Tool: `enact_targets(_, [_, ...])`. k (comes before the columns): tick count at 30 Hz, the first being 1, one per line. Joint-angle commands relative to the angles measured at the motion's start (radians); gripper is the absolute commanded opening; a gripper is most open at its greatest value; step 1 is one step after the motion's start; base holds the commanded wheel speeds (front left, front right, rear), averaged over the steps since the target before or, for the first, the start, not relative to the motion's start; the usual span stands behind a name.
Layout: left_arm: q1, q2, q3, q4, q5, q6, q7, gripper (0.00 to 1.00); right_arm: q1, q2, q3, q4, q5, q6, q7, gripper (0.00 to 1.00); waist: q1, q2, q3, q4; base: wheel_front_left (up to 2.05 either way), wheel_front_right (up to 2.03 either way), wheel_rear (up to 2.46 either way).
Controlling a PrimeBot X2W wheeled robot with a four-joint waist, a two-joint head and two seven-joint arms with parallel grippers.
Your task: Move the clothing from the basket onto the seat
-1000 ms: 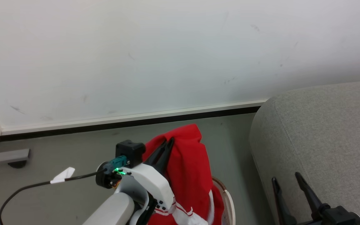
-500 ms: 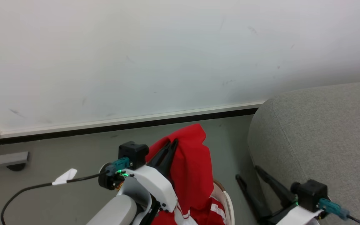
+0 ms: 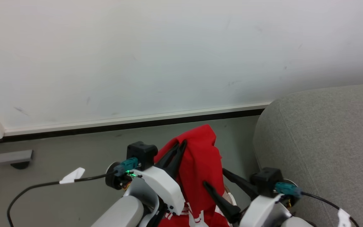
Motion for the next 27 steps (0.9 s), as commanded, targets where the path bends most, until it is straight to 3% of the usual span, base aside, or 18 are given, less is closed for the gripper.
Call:
enact_targets(1, [-0.009, -0.005, -0.006, -0.007, 0.009, -0.002, 0.001, 0.00, -0.041, 0.025, 0.019, 0.054, -0.026, -0.002, -0.009, 1.00, 0.0000, -0.0001, 0.000, 0.005, 0.00, 0.00, 0.00])
enact_targets(11, [-0.025, -0.036, -0.040, -0.007, 0.010, -0.011, 0.011, 0.00, -0.194, 0.144, 0.099, 0.366, -0.067, -0.002, -0.137, 1.00, 0.0000, -0.0001, 0.000, 0.032, 0.00, 0.00, 0.00])
enact_targets(13, [-0.028, -0.043, -0.045, -0.002, 0.008, -0.014, 0.010, 0.00, -0.223, 0.153, 0.109, 0.436, -0.079, -0.002, -0.183, 0.00, 0.0000, -0.0001, 0.000, 0.041, 0.00, 0.00, 0.00])
enact_targets(22, [-0.027, -0.035, -0.040, 0.021, 0.008, -0.001, -0.009, 0.01, -0.284, 0.160, 0.147, 0.553, -0.010, -0.002, -0.338, 0.00, 0.0000, -0.0001, 0.001, 0.061, 0.00, 0.00, 0.00])
enact_targets(24, [-0.021, -0.031, -0.037, 0.024, 0.012, 0.006, -0.017, 0.45, -0.296, 0.160, 0.142, 0.563, -0.005, -0.002, -0.352, 0.00, 0.0000, -0.0001, 0.001, 0.060, 0.00, 0.00, 0.00])
enact_targets(25, [-0.017, -0.029, -0.036, 0.025, 0.014, 0.009, -0.020, 1.00, -0.301, 0.160, 0.136, 0.567, -0.005, -0.002, -0.359, 0.00, 0.0000, -0.0001, 0.000, 0.060, 0.00, 0.00, 0.00])
enact_targets(27, [-0.011, -0.023, -0.034, 0.029, 0.019, 0.015, -0.030, 1.00, -0.302, 0.160, 0.127, 0.572, -0.006, -0.002, -0.363, 0.00, 0.0000, -0.0001, 0.000, 0.058, 0.00, 0.00, 0.00])
